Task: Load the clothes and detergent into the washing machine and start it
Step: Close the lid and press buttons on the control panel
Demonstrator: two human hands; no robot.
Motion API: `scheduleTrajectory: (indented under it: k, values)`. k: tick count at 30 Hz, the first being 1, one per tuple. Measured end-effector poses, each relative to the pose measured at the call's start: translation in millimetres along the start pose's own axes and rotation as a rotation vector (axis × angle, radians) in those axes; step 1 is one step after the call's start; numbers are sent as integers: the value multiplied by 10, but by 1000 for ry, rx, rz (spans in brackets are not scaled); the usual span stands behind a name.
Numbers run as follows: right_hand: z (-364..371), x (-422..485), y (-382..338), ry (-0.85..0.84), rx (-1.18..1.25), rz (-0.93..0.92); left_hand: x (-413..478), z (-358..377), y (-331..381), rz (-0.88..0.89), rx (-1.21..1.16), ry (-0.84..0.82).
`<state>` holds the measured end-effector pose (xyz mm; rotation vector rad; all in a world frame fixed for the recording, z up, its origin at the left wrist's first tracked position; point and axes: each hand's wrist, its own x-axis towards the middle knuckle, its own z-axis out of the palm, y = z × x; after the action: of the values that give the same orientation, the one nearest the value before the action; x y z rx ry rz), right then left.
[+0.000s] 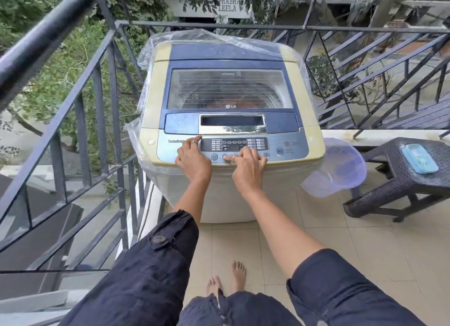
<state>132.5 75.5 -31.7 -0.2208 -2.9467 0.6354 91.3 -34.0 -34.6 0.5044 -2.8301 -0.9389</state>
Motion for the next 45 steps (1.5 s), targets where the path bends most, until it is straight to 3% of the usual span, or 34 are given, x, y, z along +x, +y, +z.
scheduleTrajectory:
  k: [10, 16, 29, 45]
  values:
    - [0, 109, 290, 270, 180, 294, 60, 34, 15, -17, -1, 46]
    - [-71, 242, 423, 294, 171, 385, 102, 77, 40, -14, -6, 65]
    - [-43, 281, 574, 334, 157, 404, 153, 120, 88, -16, -26, 79]
    - [-66, 465, 592, 392, 379, 338, 259, 162, 94, 11, -141, 96]
